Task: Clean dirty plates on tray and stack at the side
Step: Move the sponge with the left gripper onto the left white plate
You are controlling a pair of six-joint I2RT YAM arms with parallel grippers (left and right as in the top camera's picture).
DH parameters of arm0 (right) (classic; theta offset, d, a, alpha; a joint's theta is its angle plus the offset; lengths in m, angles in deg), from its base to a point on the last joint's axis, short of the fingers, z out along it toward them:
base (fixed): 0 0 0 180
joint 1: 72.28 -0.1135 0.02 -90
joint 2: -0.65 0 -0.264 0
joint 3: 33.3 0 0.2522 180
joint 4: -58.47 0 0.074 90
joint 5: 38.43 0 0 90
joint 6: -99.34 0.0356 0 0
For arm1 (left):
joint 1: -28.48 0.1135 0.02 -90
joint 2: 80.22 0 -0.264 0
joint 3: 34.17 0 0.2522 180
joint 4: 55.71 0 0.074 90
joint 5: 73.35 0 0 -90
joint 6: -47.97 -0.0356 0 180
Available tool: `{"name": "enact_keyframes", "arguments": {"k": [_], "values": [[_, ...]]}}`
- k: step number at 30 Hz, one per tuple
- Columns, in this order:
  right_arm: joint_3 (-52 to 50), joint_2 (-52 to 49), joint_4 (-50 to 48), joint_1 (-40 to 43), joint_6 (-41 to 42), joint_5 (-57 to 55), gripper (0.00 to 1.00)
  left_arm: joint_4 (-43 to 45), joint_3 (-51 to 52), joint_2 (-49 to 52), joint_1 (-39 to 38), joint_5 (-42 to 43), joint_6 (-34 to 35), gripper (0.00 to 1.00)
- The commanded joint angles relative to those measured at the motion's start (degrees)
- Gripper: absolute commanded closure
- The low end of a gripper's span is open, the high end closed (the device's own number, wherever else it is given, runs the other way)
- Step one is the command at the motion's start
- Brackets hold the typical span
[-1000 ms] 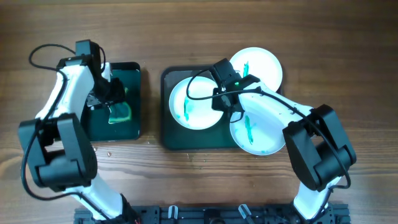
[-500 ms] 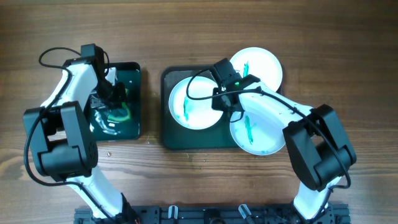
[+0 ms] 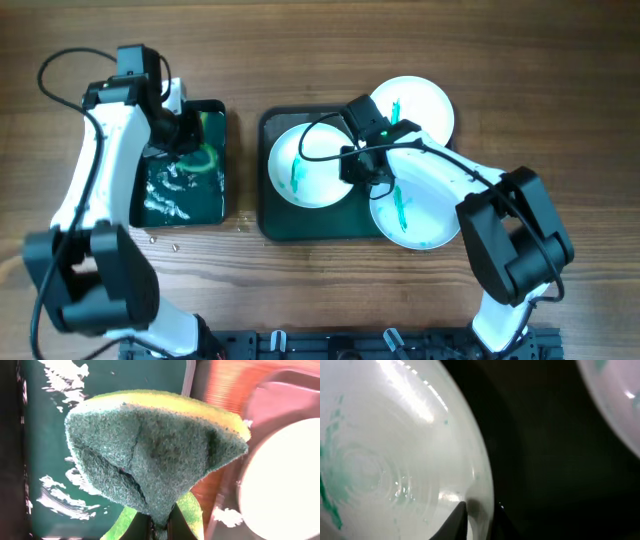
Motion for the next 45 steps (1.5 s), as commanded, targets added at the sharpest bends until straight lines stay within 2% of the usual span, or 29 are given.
{"name": "enact_keyframes", "arguments": {"k": [1, 4, 8, 15, 25, 34, 42, 45], "values": [[-0.5, 0.0, -0.2, 1.2, -2.3, 5.4, 0.82, -1.5, -0.9, -1.5, -3.3, 4.5, 3.8, 0.96], [-0.5, 0.0, 0.1, 2.6, -3.5, 9.5, 0.75, -1.6, -0.9, -1.5, -5.5, 6.1, 5.4, 0.96], [-0.5, 0.0, 1.0, 5.3, -3.7, 14.0, 0.72, -1.1, -0.9, -1.5, -8.4, 6.1, 6.4, 0.96], [-0.5, 0.0, 1.3, 7.5, -7.6, 22.8, 0.62, 0.6, -0.9, -1.5, -10.4, 6.2, 8.5, 0.96], [-0.6, 0.0, 1.7, 7.5, -8.9, 23.7, 0.61, 4.0, -0.8, -1.3, -13.3, 6.5, 9.4, 0.96], [-0.6, 0.0, 1.0, 7.6, -10.4, 23.4, 0.62, 6.7, -0.8, 2.9, -16.2, 6.5, 11.3, 0.96], [-0.6, 0.0, 1.0, 7.6, -10.7, 21.7, 0.89, 10.6, -0.8, 8.2, -21.1, 6.5, 11.3, 0.96], [-0.6, 0.0, 1.0, 7.6, -10.6, 21.7, 0.96, 10.9, -0.8, 10.9, -22.5, 6.4, 11.3, 0.96]]}}
